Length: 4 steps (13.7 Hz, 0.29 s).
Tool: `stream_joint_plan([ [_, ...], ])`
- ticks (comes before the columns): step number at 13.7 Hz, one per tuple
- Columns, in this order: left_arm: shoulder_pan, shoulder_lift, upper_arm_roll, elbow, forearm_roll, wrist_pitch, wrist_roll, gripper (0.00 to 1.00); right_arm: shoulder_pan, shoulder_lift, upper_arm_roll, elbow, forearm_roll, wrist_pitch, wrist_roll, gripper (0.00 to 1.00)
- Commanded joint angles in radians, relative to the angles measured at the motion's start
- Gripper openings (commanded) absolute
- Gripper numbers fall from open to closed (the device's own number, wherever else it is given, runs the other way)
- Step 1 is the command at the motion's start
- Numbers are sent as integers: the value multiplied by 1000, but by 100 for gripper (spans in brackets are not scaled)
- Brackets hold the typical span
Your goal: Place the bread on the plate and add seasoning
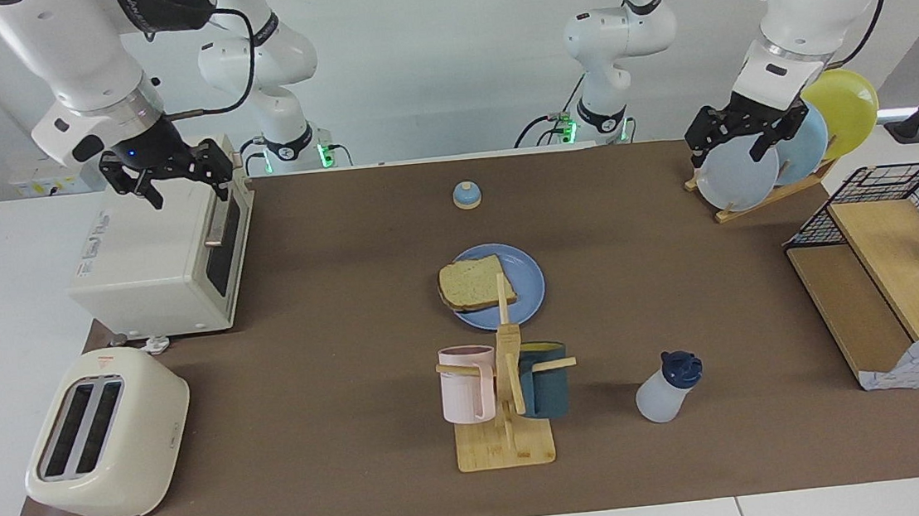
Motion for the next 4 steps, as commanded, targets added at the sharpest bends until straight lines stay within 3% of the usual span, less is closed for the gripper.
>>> stream_joint_plan([
  [1, 8, 7, -13, 25, 20, -24, 8, 100, -10, -12, 5, -12, -8, 18, -25, 100],
  [4, 10, 5, -13, 24, 18, -21, 7, 100, -7, -12, 5, -11, -10, 15, -26, 100],
])
